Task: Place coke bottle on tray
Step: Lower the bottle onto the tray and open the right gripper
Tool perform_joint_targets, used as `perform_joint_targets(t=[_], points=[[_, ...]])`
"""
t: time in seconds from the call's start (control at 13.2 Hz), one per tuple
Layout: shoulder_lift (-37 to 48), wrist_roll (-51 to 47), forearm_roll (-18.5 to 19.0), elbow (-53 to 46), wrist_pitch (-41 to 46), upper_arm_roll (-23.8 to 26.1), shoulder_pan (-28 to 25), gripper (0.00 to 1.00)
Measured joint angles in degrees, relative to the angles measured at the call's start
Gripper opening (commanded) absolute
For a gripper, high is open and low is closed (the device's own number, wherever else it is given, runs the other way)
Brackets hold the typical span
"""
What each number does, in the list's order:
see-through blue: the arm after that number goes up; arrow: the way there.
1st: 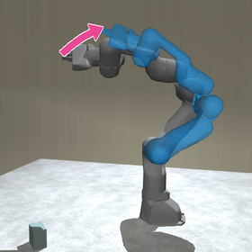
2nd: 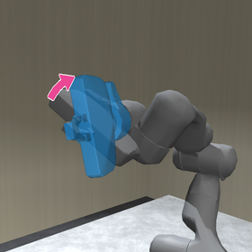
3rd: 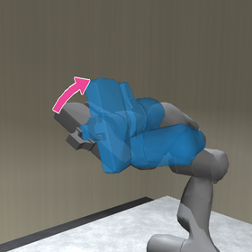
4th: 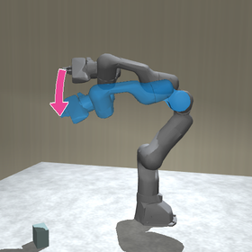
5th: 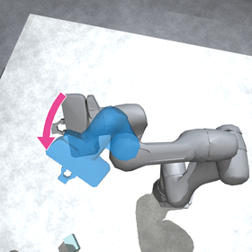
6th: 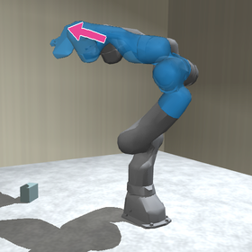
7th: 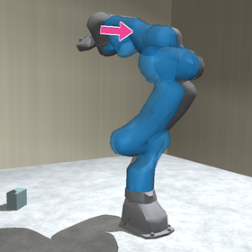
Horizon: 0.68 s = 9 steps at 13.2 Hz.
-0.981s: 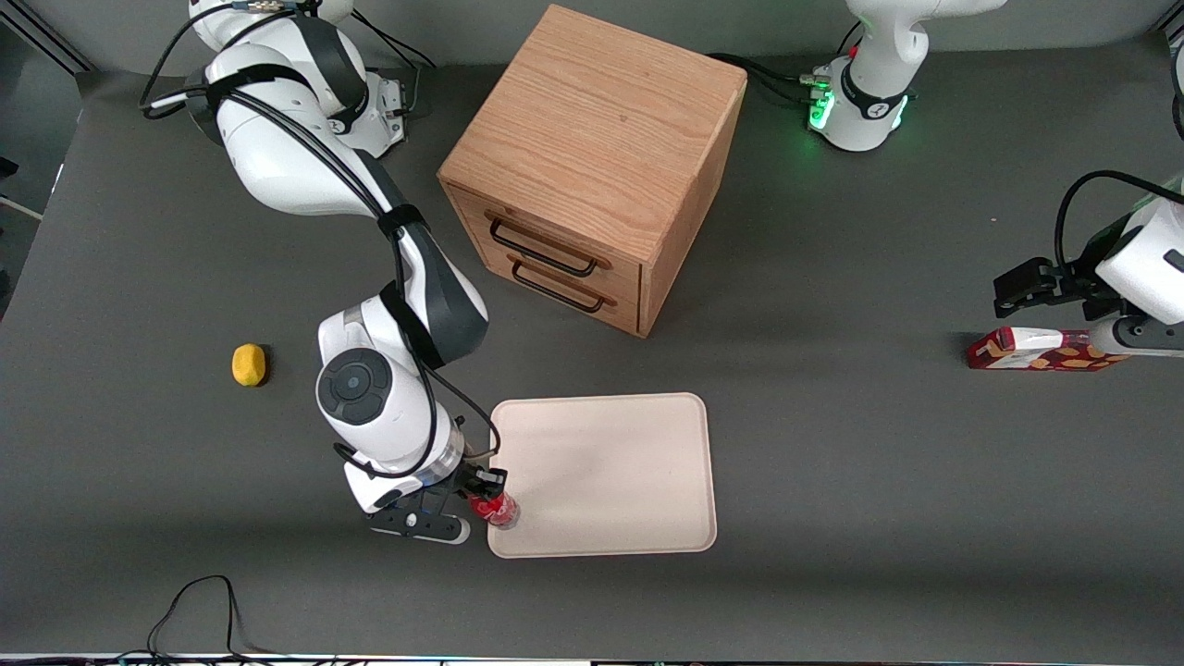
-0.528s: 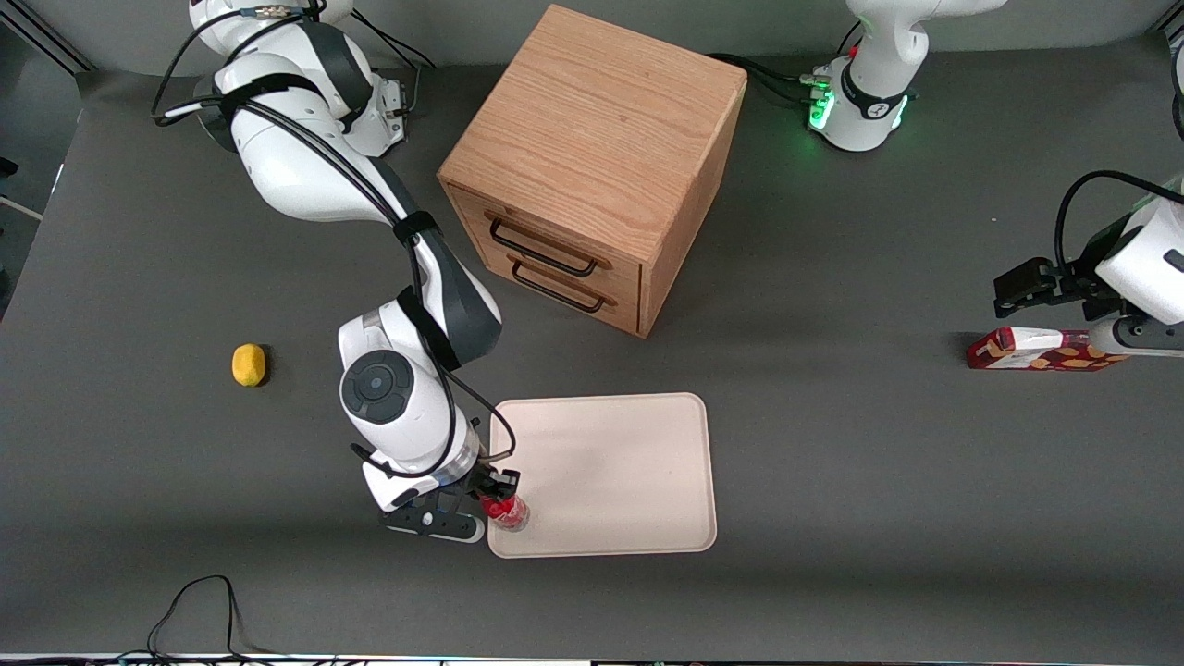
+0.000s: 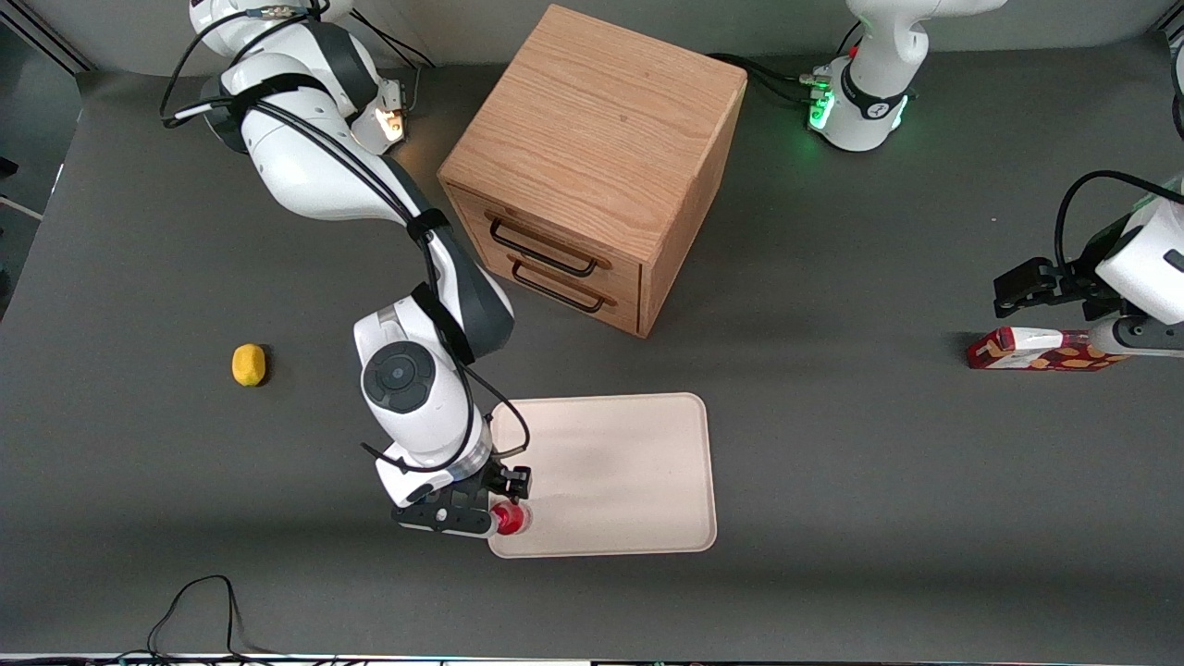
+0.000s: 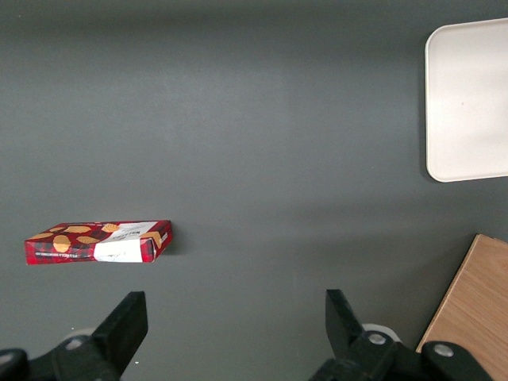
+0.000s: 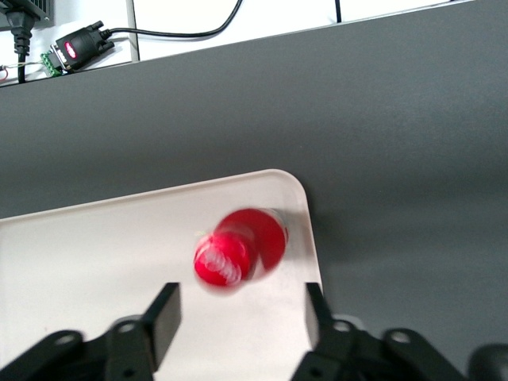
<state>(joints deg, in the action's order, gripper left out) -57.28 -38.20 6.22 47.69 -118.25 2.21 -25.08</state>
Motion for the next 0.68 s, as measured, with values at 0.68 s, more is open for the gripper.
perform_joint_targets(t=[0.68], points=[[0.8, -0.4, 1.0, -1.8, 5.8, -0.3, 0.0, 1.0]])
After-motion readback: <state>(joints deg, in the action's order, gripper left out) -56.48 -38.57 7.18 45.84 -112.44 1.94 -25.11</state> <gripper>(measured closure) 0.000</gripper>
